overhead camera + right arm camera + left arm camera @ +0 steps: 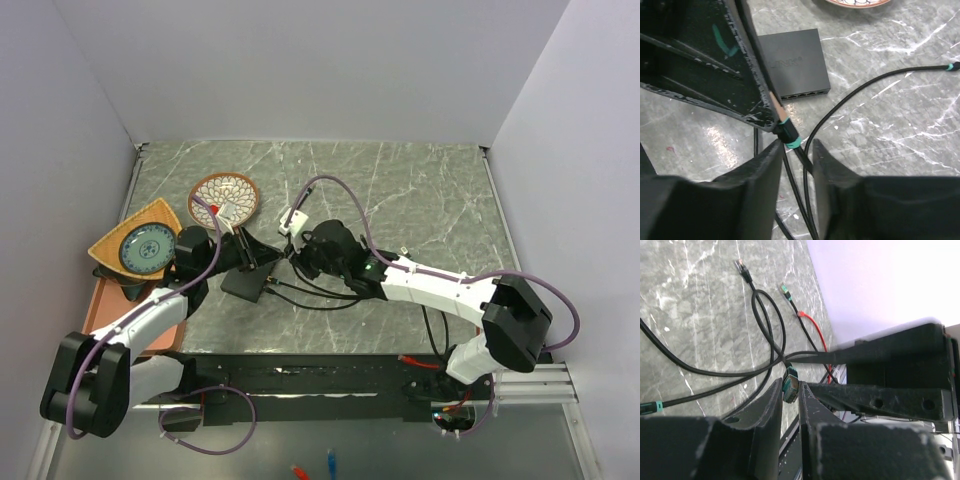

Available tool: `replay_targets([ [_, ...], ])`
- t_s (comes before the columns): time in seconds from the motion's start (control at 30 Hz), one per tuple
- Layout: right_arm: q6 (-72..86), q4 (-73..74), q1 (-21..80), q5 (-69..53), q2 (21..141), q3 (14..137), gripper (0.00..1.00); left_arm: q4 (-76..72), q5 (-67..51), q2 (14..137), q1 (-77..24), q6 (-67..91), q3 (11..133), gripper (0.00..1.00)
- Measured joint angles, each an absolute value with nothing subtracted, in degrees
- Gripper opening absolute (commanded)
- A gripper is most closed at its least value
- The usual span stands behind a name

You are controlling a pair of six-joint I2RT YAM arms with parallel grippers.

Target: Insert the plug into the switch port

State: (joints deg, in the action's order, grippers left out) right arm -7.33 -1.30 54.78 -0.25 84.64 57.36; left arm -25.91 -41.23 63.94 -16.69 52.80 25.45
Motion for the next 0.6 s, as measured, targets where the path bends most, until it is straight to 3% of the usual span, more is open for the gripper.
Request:
replay_targets([
  [0.07,-7.35,-1.13,54.94,-0.56,84.77,57.43,0.07,-26.52,-41.08,64.25,-16.64,52.86,25.45,0.01],
  [0.17,-7.64,-0.80,55.24,-0.56,84.95,57.43,0.00,-26.72,-40.91,64.49,-16.43,52.86,25.45,0.01],
  [0.33,-7.88,-0.82,55.27,-0.19,84.97,57.43,0.00,-26.83,-40.73,64.64,-16.38,52.86,25.45,0.03],
  [0.43,-8.12,-0.84,55.27,-0.12,84.97,57.43,0.00,-26.94,-40.69,64.69,-16.38,52.84,25.45,0.15],
  [0.6,-8.67,-1.52,55.27,0.32,84.97,57.41,0.00,-26.59,-40.75,64.66,-16.49,52.45,25.56,0.68],
])
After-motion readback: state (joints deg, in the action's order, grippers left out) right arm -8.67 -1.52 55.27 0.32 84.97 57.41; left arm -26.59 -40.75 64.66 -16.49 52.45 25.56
